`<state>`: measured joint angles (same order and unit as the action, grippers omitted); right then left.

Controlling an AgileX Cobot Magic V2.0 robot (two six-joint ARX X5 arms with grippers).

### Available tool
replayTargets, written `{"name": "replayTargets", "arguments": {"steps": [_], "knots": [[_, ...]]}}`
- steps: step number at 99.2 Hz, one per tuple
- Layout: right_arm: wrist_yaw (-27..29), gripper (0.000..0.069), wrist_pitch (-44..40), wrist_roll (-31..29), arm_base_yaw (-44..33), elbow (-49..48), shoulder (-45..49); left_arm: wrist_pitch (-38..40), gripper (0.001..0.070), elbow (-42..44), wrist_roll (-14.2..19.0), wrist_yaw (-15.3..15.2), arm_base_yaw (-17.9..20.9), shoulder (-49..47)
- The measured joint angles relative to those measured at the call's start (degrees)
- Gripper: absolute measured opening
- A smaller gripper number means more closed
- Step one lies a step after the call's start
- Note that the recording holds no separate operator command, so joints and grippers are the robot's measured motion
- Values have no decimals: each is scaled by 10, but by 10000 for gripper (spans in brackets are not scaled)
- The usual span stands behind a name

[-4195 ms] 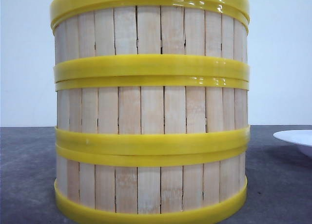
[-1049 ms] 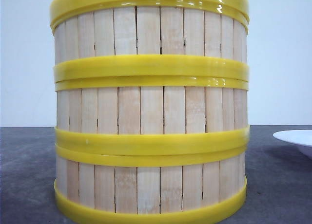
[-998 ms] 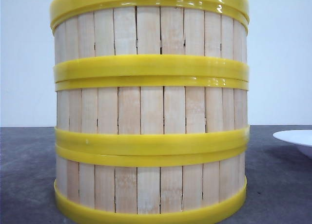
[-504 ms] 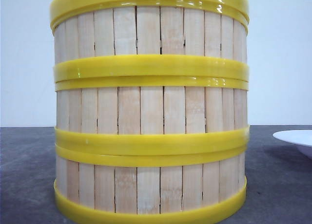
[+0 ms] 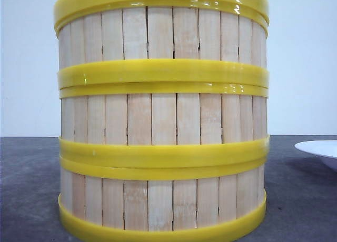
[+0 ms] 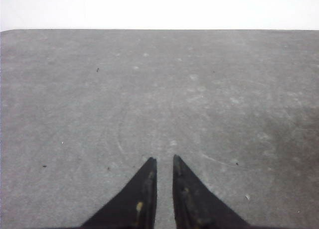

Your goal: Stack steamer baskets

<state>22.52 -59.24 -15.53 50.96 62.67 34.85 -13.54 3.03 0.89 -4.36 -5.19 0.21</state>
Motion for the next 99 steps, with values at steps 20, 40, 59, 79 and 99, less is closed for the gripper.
{"name": "replayTargets", "arguments": {"steps": [20, 40, 59, 79, 99], "knots": [[0, 10, 0, 0, 0, 0, 0, 0, 32, 0, 0, 0, 0, 0], [20, 10, 4, 10, -2, 0, 0, 0, 32, 0, 0, 0, 0, 0], [44, 10, 93, 78, -91, 0, 0, 0, 32, 0, 0, 0, 0, 0], [-57, 10, 280, 183, -260, -63, -15, 0, 32, 0, 0, 0, 0, 0], [-167, 10, 402, 204, -408, -192, -47, 0, 32, 0, 0, 0, 0, 0]]}}
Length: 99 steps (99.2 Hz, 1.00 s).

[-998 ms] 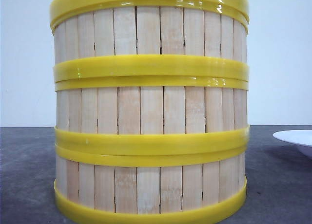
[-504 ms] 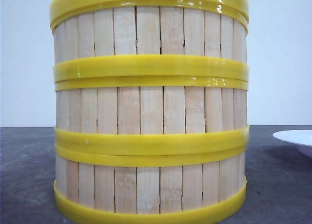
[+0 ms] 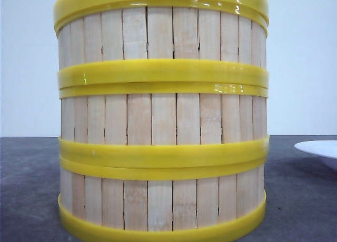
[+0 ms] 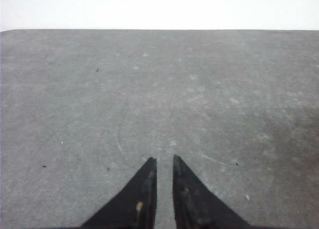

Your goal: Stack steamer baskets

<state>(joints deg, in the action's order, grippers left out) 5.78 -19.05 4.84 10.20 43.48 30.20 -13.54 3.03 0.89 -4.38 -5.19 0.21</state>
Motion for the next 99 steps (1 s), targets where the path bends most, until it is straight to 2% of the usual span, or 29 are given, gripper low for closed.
{"name": "replayTargets", "arguments": {"steps": [12, 36, 63, 84, 99], "knots": [[-40, 10, 45, -4, -52, -97, -34, 0, 32, 0, 0, 0, 0, 0], [-43, 10, 87, -8, -113, -260, -151, 0, 32, 0, 0, 0, 0, 0], [-55, 10, 92, -9, -131, -348, -234, 0, 32, 0, 0, 0, 0, 0], [-86, 10, 93, -12, -134, -400, -272, 0, 32, 0, 0, 0, 0, 0], [-88, 10, 93, -25, -134, -424, -297, 0, 32, 0, 0, 0, 0, 0]]}}
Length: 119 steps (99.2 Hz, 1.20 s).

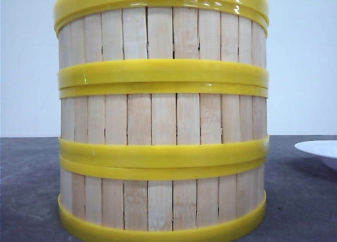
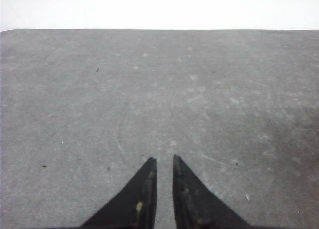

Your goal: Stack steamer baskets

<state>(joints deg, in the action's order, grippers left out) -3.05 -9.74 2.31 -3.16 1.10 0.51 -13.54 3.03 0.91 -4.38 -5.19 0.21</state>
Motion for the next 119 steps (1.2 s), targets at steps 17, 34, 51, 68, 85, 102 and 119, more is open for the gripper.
{"name": "replayTargets", "arguments": {"steps": [17, 34, 51, 68, 85, 102, 119], "knots": [[0, 10, -2, -10, 0, -2, -3, 0, 32, 0, 0, 0, 0, 0], [0, 10, -1, -11, 0, -2, -3, 0, 32, 0, 0, 0, 0, 0], [0, 10, 2, -11, 0, -2, -3, 0, 32, 0, 0, 0, 0, 0], [0, 10, 2, -11, 0, -2, -3, 0, 32, 0, 0, 0, 0, 0], [0, 10, 2, -11, 0, -2, -3, 0, 32, 0, 0, 0, 0, 0], [0, 10, 2, -11, 0, -2, -3, 0, 32, 0, 0, 0, 0, 0], [0, 10, 2, -11, 0, -2, -3, 0, 32, 0, 0, 0, 0, 0]]}}
